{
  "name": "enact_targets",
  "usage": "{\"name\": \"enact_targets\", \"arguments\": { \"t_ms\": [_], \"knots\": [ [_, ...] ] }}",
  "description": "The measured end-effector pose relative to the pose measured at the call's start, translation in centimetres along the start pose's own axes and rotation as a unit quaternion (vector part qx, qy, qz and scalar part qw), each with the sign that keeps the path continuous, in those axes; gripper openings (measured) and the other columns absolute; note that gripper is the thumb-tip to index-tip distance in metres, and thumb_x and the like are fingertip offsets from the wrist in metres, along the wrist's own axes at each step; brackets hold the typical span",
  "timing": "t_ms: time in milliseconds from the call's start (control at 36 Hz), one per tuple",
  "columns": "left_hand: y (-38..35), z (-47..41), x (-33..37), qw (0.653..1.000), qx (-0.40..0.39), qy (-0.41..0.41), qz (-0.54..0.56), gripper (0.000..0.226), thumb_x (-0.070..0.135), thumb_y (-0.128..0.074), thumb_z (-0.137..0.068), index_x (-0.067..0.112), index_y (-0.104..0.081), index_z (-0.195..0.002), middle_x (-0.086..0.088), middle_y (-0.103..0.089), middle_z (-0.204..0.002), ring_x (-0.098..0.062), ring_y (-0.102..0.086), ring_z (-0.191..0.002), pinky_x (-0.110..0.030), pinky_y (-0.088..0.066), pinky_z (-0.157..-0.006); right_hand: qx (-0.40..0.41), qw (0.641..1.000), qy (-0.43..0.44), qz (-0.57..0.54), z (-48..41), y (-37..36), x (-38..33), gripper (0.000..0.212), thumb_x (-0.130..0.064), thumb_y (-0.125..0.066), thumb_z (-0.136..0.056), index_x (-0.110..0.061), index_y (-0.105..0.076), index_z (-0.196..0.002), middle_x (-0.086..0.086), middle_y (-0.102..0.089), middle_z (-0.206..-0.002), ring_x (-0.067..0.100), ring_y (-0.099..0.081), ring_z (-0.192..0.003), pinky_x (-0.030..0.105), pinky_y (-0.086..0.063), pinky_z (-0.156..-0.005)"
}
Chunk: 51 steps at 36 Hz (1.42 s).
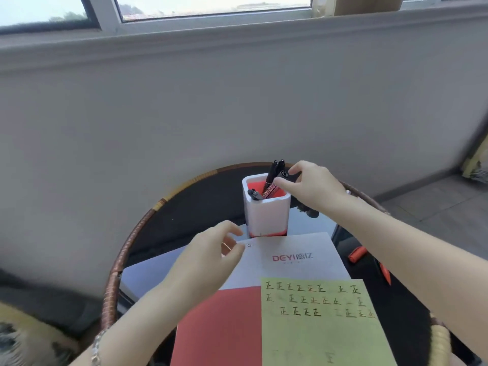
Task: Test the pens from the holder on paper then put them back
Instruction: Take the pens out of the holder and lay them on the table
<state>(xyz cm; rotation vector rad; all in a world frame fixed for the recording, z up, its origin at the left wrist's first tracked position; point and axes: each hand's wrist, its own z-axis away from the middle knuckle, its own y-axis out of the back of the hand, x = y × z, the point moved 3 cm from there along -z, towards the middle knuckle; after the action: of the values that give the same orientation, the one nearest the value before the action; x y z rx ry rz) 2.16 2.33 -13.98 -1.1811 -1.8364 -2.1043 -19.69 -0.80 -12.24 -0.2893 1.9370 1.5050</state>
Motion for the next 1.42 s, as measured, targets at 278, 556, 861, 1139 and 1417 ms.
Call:
{"name": "enact_targets", "arguments": {
  "t_ms": [278, 556, 861, 1139, 1417],
  "knots": [
    [-0.1, 0.6, 0.1, 0.998, 0.033, -0.018, 0.057, 0.013, 0.027, -0.047, -0.092, 0.032, -0.053, -0.102, 0.017, -0.056, -0.090, 0.005, -0.053, -0.084, -0.024, -0.050, -0.073, 0.059, 0.987, 0.030, -0.143, 1.2, 0.8, -1.1, 0.013, -0.033, -0.061, -0.082, -0.020, -0.060, -0.086, -0.001, -0.066, -0.077, 0.024, -0.065, -0.067, 0.041, -0.056, -0.067],
    [-1.5, 0.1, 3.0, 0.980, 0.111, -0.119, 0.114, 0.052, 0.036, -0.055, -0.087, 0.033, -0.033, -0.133, 0.022, -0.037, -0.120, 0.008, -0.035, -0.112, -0.003, -0.032, -0.085, 0.148, 0.925, 0.173, -0.304, 9.7, 5.9, -3.5, 0.003, -0.024, -0.055, -0.083, -0.024, -0.053, -0.080, -0.006, -0.055, -0.059, 0.016, -0.049, -0.053, 0.032, -0.043, -0.049],
    [-6.0, 1.4, 6.1, 0.981, 0.000, -0.179, 0.074, 0.015, 0.028, -0.034, -0.098, 0.027, -0.047, -0.104, 0.016, -0.046, -0.085, -0.006, -0.044, -0.081, -0.022, -0.037, -0.066, -0.052, 0.920, -0.023, -0.388, 12.7, 1.7, 1.4, 0.031, -0.027, -0.051, -0.090, -0.013, -0.047, -0.064, -0.008, -0.045, -0.045, 0.009, -0.039, -0.038, 0.016, -0.031, -0.041],
    [-6.7, 1.6, 6.6, 0.966, -0.085, -0.192, 0.152, 0.032, 0.040, -0.031, -0.091, 0.015, -0.051, -0.093, 0.011, -0.061, -0.077, -0.011, -0.050, -0.061, -0.036, -0.046, -0.062, -0.057, 0.893, 0.015, -0.446, 13.5, 0.9, 1.7, 0.029, -0.034, -0.057, -0.083, -0.012, -0.049, -0.066, -0.001, -0.047, -0.047, 0.014, -0.048, -0.044, 0.018, -0.035, -0.043],
    [-6.4, 1.7, 6.1, 0.951, -0.163, -0.148, 0.216, 0.017, 0.034, -0.043, -0.090, 0.023, -0.055, -0.087, 0.014, -0.060, -0.073, -0.011, -0.048, -0.062, -0.037, -0.044, -0.061, -0.096, 0.875, 0.064, -0.470, 14.0, 0.1, 2.5, 0.029, -0.038, -0.050, -0.085, -0.027, -0.058, -0.060, 0.003, -0.056, -0.054, 0.018, -0.052, -0.052, 0.018, -0.040, -0.048]
  ]
}}
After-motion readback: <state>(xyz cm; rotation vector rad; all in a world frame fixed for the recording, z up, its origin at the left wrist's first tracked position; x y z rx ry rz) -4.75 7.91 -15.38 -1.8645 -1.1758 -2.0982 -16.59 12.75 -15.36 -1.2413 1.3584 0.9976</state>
